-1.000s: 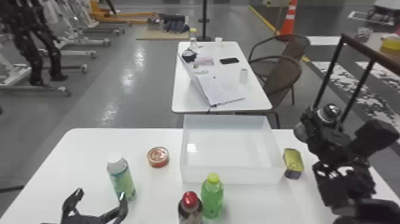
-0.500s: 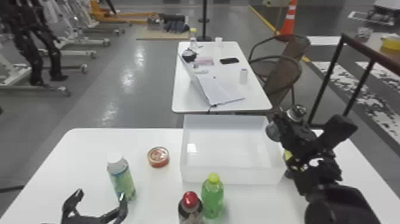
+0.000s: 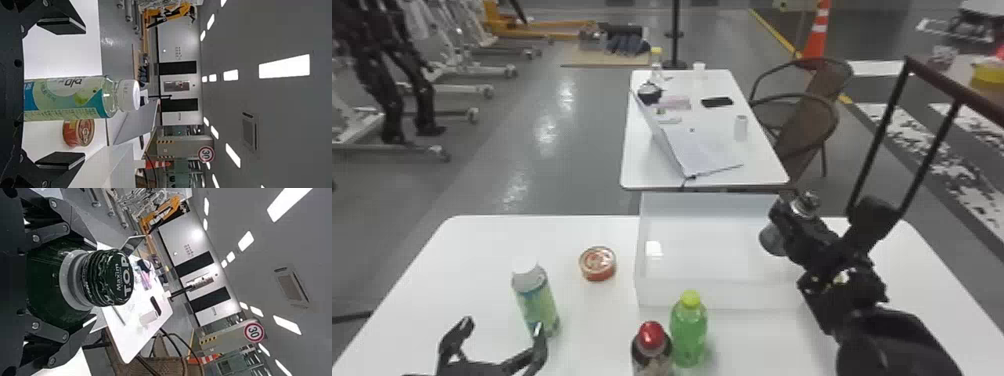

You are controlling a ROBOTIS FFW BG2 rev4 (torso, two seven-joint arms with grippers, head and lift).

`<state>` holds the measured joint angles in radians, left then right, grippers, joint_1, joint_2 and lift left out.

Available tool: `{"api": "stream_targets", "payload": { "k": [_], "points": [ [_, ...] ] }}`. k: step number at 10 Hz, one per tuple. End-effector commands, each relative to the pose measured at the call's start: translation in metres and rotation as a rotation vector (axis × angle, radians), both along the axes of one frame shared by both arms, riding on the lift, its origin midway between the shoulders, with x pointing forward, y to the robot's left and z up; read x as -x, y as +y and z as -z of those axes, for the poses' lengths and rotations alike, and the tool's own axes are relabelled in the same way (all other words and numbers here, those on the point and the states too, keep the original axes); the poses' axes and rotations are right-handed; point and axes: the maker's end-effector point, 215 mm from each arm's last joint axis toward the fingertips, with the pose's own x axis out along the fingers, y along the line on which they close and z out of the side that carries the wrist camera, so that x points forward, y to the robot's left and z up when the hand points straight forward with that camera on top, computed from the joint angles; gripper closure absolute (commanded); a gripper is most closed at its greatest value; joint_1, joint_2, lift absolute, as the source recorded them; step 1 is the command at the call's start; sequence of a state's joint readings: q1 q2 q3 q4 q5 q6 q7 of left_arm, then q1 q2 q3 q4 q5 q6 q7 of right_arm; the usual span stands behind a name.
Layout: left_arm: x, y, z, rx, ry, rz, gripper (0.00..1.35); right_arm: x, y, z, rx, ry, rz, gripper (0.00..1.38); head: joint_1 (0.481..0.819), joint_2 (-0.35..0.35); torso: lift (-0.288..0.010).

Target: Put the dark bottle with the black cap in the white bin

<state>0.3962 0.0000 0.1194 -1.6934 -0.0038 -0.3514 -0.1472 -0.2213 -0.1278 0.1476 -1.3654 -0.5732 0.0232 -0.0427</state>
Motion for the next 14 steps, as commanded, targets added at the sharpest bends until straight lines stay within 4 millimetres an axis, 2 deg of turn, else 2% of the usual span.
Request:
{"api": "stream_targets", "payload": {
  "k": [1,4,6,8,9,10,11,13,14],
  "points": [
    [0.000,0.000,0.001,0.003,0.000,-0.001,0.17,0.002,0.000,0.011,0.014,0.024,-0.003,0.88,0.549,0.000,-0.100],
    [0.000,0.000,0.000,0.004,-0.002,-0.002,0.17,0.003,0.001,0.029,0.025,0.056,-0.012,0.51,0.549,0.000,-0.100],
    [0.000,0.000,0.000,0.006,-0.004,-0.002,0.17,0.002,0.002,0.029,0.029,0.053,-0.024,0.46,0.549,0.000,-0.100],
    [0.000,0.000,-0.003,0.006,-0.013,-0.004,0.17,0.008,0.001,0.003,0.056,-0.024,-0.016,0.46,0.549,0.000,-0.100],
    [0.000,0.000,-0.005,0.003,-0.019,-0.001,0.17,0.017,0.003,-0.017,0.079,-0.068,-0.018,0.46,0.549,0.000,-0.100],
    [0.000,0.000,-0.006,0.002,-0.022,-0.002,0.17,0.032,-0.006,-0.038,0.124,-0.106,0.016,0.46,0.549,0.000,-0.100],
    [0.000,0.001,-0.006,0.001,-0.024,-0.004,0.17,0.047,-0.013,-0.048,0.151,-0.125,0.038,0.46,0.549,0.000,-0.100],
    [-0.001,0.000,-0.008,0.002,-0.028,-0.002,0.17,0.093,-0.026,-0.038,0.200,-0.117,0.093,0.46,0.549,0.000,-0.100],
    [-0.001,0.000,-0.009,0.002,-0.031,-0.002,0.17,0.113,-0.028,-0.019,0.202,-0.086,0.109,0.46,0.549,0.000,-0.100]
  ]
}}
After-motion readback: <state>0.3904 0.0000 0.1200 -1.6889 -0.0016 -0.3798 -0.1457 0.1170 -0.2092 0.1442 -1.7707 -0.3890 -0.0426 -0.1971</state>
